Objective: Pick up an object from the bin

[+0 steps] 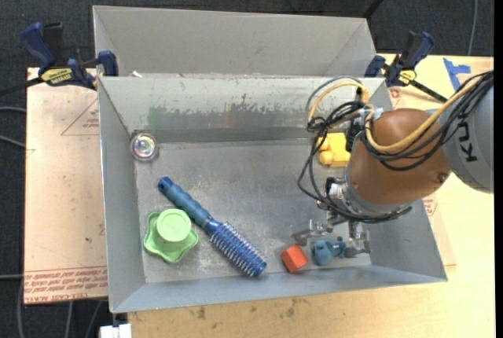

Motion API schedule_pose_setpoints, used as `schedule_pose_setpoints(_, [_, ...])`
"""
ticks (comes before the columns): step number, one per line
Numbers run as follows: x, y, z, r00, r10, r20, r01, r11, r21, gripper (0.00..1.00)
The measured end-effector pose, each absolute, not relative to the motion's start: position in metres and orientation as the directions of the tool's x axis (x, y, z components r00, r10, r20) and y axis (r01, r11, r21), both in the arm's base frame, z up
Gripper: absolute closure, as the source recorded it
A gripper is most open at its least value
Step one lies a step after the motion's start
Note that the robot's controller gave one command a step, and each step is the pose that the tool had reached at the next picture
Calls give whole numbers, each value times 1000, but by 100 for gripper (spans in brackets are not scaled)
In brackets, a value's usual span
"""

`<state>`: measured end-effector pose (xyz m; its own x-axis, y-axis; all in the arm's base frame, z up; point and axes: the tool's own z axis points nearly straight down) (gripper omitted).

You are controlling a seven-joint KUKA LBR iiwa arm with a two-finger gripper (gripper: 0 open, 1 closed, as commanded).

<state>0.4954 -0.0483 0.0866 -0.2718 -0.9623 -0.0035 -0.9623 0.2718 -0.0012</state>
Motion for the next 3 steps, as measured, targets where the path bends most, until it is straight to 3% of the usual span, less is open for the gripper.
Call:
schedule_pose_setpoints(1, [520,-73,69,-255,-967,-2,-967,255,-2,0])
schedule_pose_setpoints(2, [478,-34,78,-228,-974,-2,-974,228,5,0])
schedule_pose_setpoints(3, [516,-36,69,-238,-971,-3,-971,238,-2,0])
